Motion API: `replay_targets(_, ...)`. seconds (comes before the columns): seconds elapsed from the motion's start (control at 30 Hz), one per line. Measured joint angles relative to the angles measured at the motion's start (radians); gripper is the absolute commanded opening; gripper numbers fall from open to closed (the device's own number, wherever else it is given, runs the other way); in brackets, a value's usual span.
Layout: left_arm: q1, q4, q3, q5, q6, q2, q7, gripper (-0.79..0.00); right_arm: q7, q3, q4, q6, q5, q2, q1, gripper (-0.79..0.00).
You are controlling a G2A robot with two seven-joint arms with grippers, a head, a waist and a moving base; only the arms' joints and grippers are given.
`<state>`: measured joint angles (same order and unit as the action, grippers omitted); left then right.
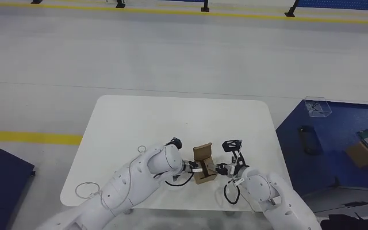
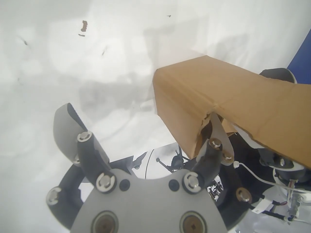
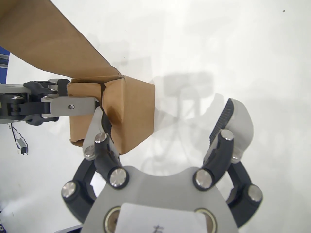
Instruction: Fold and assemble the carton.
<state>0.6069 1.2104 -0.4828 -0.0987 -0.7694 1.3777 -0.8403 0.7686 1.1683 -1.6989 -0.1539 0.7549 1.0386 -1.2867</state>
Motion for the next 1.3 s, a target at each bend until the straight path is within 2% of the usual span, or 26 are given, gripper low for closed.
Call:
replay_targets(0.2, -0.007, -0.020, -0.011, 0.011, 0.030, 0.008, -0.016, 0.000, 0.013, -0.022, 0.019, -0.012, 0.019, 0.008, 0.025, 0.000)
replay_targets(0.37, 0.020, 0.045, -0.061, 0.000, 0.053, -0.014, -0.009, 0.000, 0.022, 0.001, -0.002, 0.014, -0.009, 0.007, 0.024, 0.000)
replay_targets(0.57, 0.135, 0.260, -0.184, -0.150, 0.069, -0.103, 0.018, 0.000, 0.050, 0.096, -0.042, 0.088, -0.073, -0.008, -0.020, 0.000)
replay_targets(0.7, 0.271, 0.457, -0.315, -0.297, 0.057, -0.178, 0.027, 0.000, 0.069, 0.174, -0.073, 0.159, -0.121, -0.020, -0.073, 0.000)
replay_targets(0.83, 0.380, 0.561, -0.447, -0.306, 0.038, -0.213, 0.055, 0.000, 0.129, 0.258, -0.095, 0.292, -0.193, -0.037, -0.126, 0.000)
replay_targets(0.93, 0.378, 0.536, -0.454, -0.335, 0.020, -0.212, 0.083, 0.000, 0.178, 0.311, -0.107, 0.400, -0.193, -0.050, -0.171, 0.000)
replay_targets(1.03, 0.324, 0.447, -0.403, -0.353, 0.006, -0.194, 0.093, 0.000, 0.199, 0.335, -0.116, 0.462, -0.137, -0.060, -0.203, 0.000)
replay_targets(1.3, 0.155, 0.232, -0.252, -0.249, 0.033, -0.106, 0.128, 0.000, 0.145, 0.244, -0.103, 0.378, -0.029, -0.051, -0.201, 0.000)
